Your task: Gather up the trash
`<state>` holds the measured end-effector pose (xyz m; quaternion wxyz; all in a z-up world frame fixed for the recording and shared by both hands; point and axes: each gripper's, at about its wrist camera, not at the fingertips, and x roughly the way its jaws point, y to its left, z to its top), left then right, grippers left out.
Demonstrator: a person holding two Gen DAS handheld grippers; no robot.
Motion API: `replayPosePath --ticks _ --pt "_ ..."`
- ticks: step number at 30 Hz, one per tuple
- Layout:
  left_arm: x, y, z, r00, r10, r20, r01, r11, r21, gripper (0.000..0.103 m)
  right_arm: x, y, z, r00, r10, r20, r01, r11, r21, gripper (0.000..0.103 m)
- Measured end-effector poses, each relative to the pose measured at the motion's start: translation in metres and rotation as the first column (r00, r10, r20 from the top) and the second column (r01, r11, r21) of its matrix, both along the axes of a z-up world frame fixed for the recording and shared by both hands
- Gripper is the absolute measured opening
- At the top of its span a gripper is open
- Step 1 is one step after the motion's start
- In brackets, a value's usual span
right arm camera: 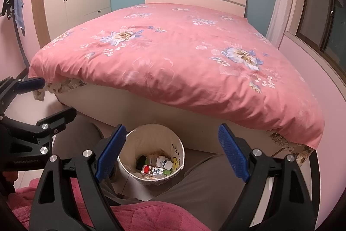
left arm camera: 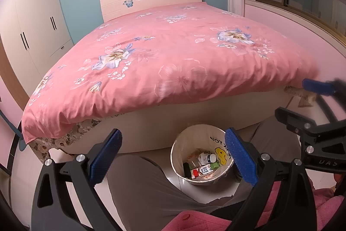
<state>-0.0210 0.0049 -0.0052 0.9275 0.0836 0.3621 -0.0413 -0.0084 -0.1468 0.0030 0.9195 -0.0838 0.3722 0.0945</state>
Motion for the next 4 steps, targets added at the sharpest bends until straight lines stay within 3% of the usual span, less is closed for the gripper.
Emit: replayPosePath --ticks 4 --pt "-0.0004 -0.0002 0.0004 1.000 0.002 0.002 -0.002 1.000 0.001 0.097 -0.0004 0.0008 -0.0002 1.000 0.004 0.006 -0.004 1.000 -0.001 0.085"
